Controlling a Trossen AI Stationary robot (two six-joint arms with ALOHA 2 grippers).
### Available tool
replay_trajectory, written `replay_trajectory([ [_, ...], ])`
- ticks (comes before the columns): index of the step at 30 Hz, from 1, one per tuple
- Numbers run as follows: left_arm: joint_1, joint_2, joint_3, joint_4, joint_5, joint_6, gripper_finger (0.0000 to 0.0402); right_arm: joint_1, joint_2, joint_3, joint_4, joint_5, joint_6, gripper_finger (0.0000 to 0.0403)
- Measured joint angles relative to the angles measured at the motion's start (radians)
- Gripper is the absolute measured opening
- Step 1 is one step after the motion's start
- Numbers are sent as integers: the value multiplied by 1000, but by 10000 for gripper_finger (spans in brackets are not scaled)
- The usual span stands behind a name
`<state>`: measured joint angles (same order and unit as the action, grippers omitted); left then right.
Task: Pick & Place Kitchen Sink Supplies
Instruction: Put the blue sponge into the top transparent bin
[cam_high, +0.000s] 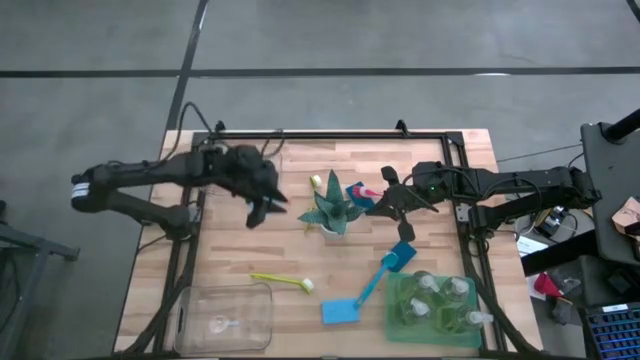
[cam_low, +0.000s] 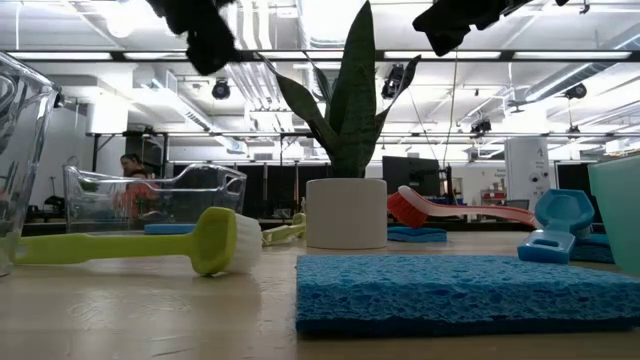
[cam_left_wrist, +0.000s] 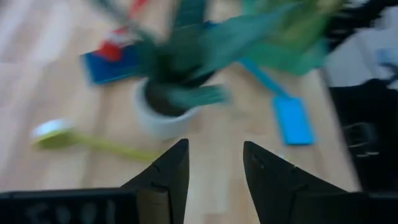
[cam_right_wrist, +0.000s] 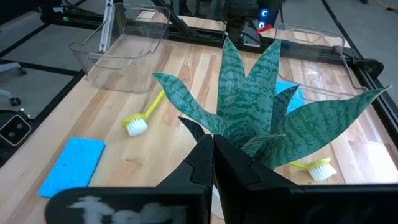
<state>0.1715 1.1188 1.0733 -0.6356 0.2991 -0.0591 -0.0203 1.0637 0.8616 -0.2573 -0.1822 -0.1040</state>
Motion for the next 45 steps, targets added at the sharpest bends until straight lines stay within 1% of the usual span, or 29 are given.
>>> replay_trajectory([
  [5,-198,22,0,139,-32,-106,142,0,0,0,0,0,0,8],
  [9,-351,64,0,281,-117,-134,142,0,0,0,0,0,-1,8],
  [12,-446,121,0,370,-207,-127,142,0,0,0,0,0,-1,8],
  [16,-519,204,0,418,-353,-125,142,0,0,-4,-1,0,-1,8],
  [19,-541,276,0,437,-405,-143,142,0,0,-9,-1,0,0,8],
  [21,-542,324,-1,474,-406,-163,142,0,0,-12,-1,0,7,8],
  [25,-542,421,-1,496,-391,-206,142,0,0,-15,-1,0,23,8],
  [30,-544,508,12,561,-378,-236,142,0,0,-15,-2,0,23,8],
  [36,-550,615,48,581,-234,-266,142,0,0,-15,-2,0,23,8],
  [39,-554,668,69,607,-228,-313,142,0,0,-15,-2,0,23,8],
  [45,-568,755,116,618,-241,-326,142,0,0,-16,-2,0,24,8],
])
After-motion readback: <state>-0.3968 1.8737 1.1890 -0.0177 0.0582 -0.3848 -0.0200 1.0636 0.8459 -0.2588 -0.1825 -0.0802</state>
